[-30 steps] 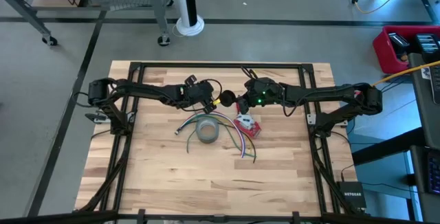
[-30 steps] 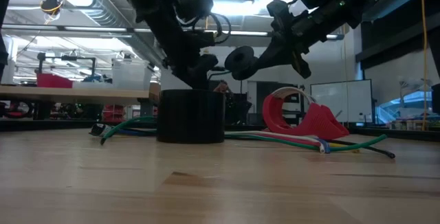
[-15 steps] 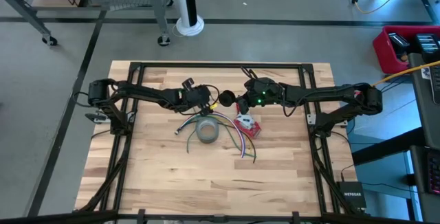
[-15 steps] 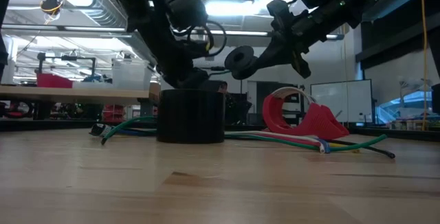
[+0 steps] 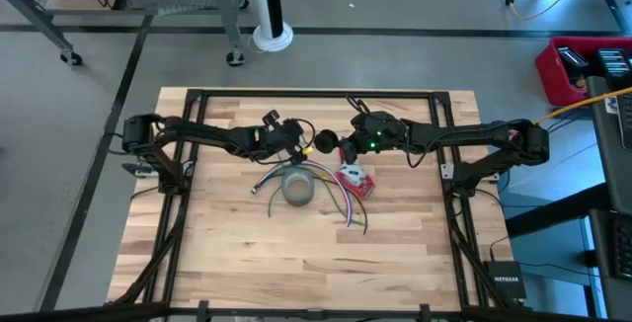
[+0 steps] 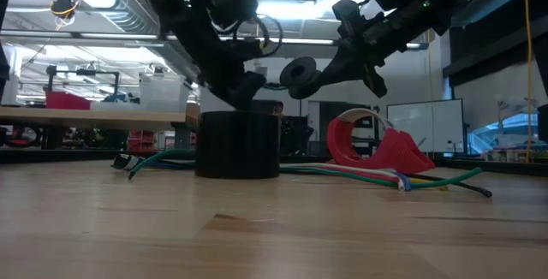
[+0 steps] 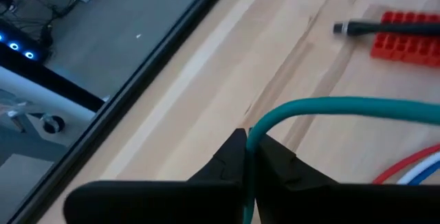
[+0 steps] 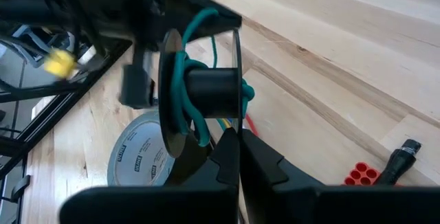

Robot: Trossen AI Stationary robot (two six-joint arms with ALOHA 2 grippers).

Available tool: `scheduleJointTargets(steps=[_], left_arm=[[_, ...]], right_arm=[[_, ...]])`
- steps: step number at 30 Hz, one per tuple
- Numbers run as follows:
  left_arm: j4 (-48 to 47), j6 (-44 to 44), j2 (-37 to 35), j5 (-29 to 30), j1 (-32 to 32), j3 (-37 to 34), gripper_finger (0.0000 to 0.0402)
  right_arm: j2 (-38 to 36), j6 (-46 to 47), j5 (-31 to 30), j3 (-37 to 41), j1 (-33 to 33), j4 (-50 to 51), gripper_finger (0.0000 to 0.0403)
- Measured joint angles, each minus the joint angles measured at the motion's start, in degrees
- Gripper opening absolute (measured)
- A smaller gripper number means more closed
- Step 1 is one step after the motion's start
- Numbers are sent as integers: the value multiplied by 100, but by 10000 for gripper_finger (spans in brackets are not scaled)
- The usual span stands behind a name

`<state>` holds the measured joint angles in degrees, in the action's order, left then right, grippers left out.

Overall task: Coil cords
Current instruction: Coil the green wire onto the black spool

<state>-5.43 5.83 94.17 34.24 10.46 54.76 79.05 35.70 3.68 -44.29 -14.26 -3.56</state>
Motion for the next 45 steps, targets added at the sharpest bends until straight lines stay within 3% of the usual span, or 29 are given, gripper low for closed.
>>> scheduleJointTargets(steps=[4, 15, 19, 26, 33, 45], left_arm=[[-27, 164, -185, 2, 45, 151, 3], [-1300, 383, -216, -109, 371, 919, 1], [-1413, 713, -216, -451, 523, 1173, 1], [-2326, 2087, -216, -1465, 658, 1530, 1], [-1949, 2677, -95, -2373, 654, 1534, 0], [-1462, 3037, 152, -2459, 1212, 1537, 0]], right_arm=[[0, 0, -52, -2, 0, 1, 3], [0, 157, 94, -4, 4, 16, 3], [0, 160, 5, -4, 4, 14, 3], [0, 210, -800, -4, 4, 36, 3], [0, 221, -1165, -4, 4, 3, 3], [641, 219, -801, -4, 5, -127, 3]])
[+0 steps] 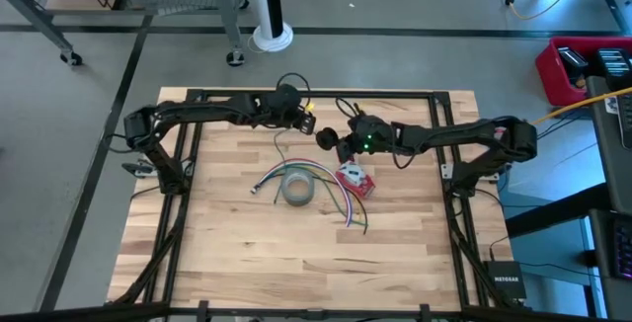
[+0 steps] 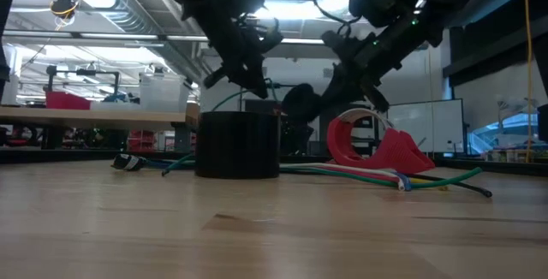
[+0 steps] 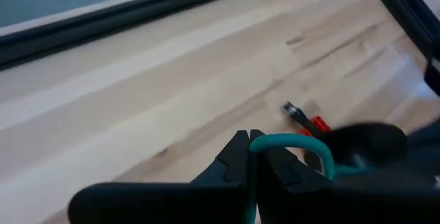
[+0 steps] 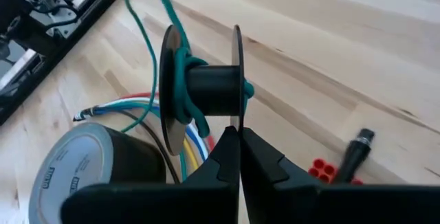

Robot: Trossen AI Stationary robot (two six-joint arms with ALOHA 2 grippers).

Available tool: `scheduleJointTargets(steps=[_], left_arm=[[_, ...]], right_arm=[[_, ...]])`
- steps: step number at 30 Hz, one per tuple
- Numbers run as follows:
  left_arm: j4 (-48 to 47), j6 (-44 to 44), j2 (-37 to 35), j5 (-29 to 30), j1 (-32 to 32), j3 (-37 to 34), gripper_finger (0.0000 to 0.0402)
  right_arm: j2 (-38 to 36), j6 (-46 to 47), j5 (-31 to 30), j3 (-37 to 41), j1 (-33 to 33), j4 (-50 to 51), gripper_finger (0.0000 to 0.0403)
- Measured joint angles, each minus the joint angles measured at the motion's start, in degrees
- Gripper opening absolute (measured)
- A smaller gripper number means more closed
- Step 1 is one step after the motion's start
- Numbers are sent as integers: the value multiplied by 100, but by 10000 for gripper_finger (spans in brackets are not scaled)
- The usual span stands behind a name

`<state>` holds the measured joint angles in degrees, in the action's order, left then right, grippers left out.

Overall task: Coil cords
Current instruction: Coil the green wire onto the black spool

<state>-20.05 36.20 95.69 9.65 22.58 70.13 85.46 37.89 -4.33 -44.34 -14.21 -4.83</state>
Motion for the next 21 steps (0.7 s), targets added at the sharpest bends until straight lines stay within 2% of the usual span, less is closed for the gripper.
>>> scheduleJointTargets(steps=[7, 10, 16, 21], left_arm=[[39, 144, 1, -4, 187, 0, 0], [393, 202, -1, -2, 178, 0, 0], [971, 287, 1, 13, 19, 0, 0], [1061, 376, 1, 24, -175, 0, 0]], right_arm=[[107, -2, 86, -2, -1, -347, 3], [136, -19, -70, 0, -5, -373, 3], [227, -66, -274, 0, -5, -565, 3], [233, -68, -422, 0, -5, -579, 3]])
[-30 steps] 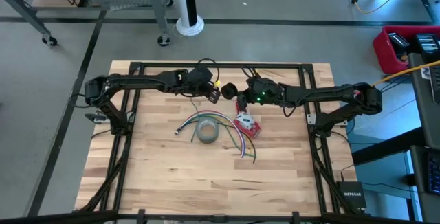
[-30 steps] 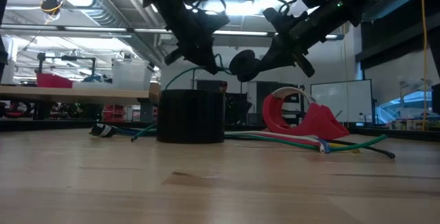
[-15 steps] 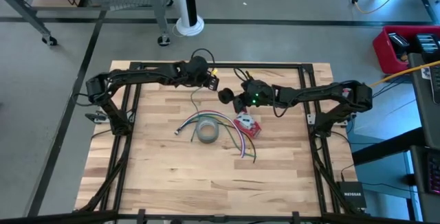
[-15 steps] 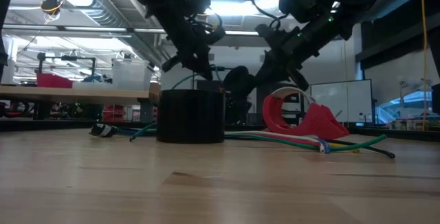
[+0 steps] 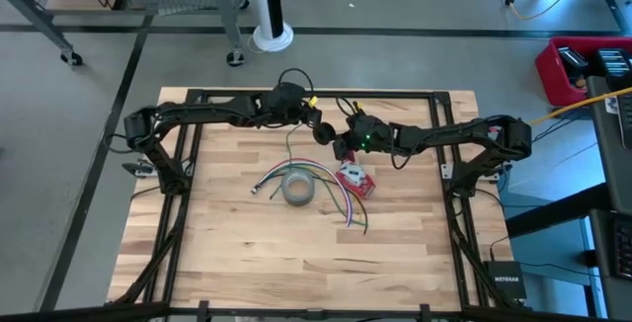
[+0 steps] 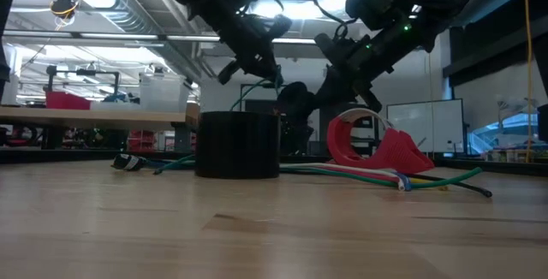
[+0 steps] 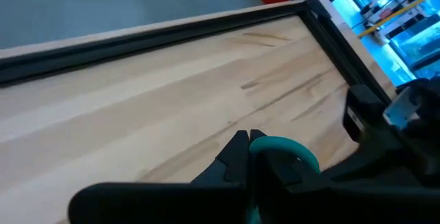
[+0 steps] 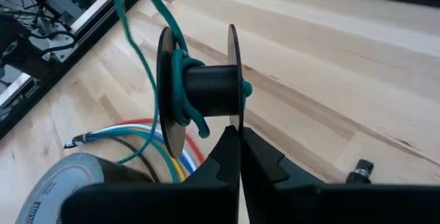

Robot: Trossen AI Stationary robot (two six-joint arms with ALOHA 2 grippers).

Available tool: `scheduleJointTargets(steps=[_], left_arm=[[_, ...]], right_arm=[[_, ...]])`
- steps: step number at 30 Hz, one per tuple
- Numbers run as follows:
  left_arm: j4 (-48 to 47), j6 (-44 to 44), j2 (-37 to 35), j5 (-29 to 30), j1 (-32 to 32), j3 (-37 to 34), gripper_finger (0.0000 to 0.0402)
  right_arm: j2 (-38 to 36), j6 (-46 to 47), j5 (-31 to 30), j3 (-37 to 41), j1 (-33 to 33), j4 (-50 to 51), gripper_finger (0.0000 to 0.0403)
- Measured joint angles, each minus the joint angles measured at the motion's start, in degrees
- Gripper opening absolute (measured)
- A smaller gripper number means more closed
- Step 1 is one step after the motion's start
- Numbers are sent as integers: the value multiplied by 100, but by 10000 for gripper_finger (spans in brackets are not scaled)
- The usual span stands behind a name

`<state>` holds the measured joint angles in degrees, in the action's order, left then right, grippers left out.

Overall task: Coil cords
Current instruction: Coil the green wire onto the black spool

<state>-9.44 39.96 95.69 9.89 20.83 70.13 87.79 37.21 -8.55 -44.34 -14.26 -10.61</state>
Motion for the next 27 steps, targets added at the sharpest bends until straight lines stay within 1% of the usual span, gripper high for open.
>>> scheduleJointTargets(steps=[4, 9, 13, 16, 18, 25, 27], left_arm=[[7, 15, -1, 18, -97, 0, 0], [-34, -126, -1, 377, 61, 0, 0], [-36, -122, -1, 636, 196, 0, 0], [-18, -70, -1, 691, 208, 0, 0], [17, 22, -1, 712, 204, 0, 0], [458, 41, 87, 769, 13, 1, 0], [400, 32, 97, 764, -16, 2, 0]], right_arm=[[2, 55, 36, 2, 4, -42, 3], [1, 264, 435, 2, 7, -78, 3], [-4, 355, 921, 2, -7, -248, 3], [-4, 356, 1070, 2, 4, -313, 3], [-4, 354, 935, 2, 2, -304, 3], [-2, 332, -286, 4, 7, -239, 3], [-2, 319, -658, 7, 9, -236, 3]])
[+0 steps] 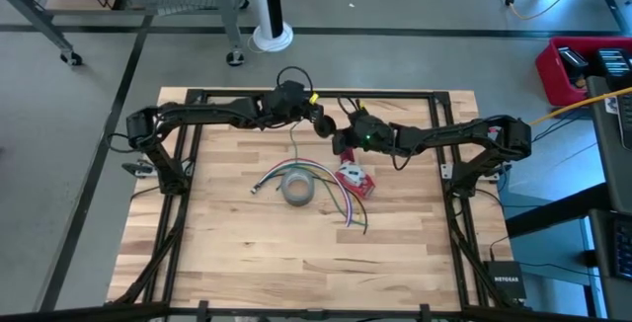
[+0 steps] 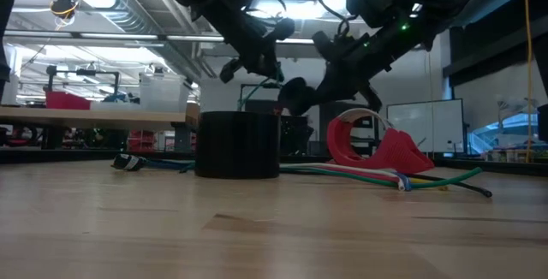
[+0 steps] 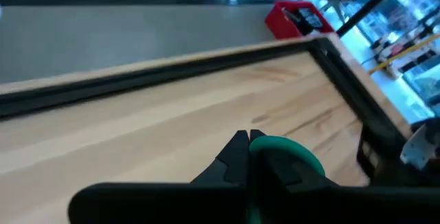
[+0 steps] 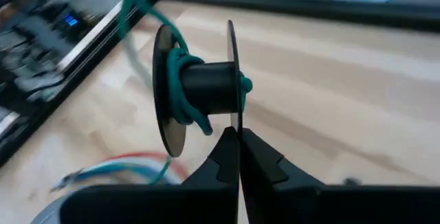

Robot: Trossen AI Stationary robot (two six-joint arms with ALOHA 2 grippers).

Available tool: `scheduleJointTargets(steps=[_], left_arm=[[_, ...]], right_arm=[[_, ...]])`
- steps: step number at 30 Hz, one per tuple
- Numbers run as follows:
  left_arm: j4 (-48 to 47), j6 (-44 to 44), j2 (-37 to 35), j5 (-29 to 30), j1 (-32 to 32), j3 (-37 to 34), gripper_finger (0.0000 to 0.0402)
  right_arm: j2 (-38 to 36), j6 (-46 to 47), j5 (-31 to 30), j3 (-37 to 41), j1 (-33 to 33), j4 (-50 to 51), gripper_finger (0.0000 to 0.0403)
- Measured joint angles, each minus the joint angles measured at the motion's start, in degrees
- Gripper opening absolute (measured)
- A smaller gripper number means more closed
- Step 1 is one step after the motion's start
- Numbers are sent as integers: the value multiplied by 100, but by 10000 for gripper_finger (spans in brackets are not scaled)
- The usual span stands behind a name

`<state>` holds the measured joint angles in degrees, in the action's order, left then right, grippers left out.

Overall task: Coil cords
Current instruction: Coil the green wire onto the black spool

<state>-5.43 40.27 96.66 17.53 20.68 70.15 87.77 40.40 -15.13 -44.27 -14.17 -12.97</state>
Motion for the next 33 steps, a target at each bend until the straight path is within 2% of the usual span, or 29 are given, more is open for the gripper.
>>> scheduleJointTargets(steps=[7, 11, 16, 23, 29, 33], left_arm=[[-398, -15, 2, -61, -36, 0, 0], [-717, 37, 2, -148, -38, 0, 0], [-944, 54, 4, -535, -23, 0, 0], [-648, 260, 7, -2015, 76, -2, 0], [-48, 463, 7, -2342, 188, -2, 0], [458, 496, 6, -2379, 307, -2, 0]], right_arm=[[0, -50, -1267, 0, -3, 141, 3], [0, -188, -1615, 0, -5, 232, 3], [0, -379, -1748, 0, -9, 293, 3], [0, -625, -1734, 0, -9, 293, 3], [0, -623, -1722, 0, -9, 290, 3], [0, -621, -1460, 0, -9, 277, 3]])
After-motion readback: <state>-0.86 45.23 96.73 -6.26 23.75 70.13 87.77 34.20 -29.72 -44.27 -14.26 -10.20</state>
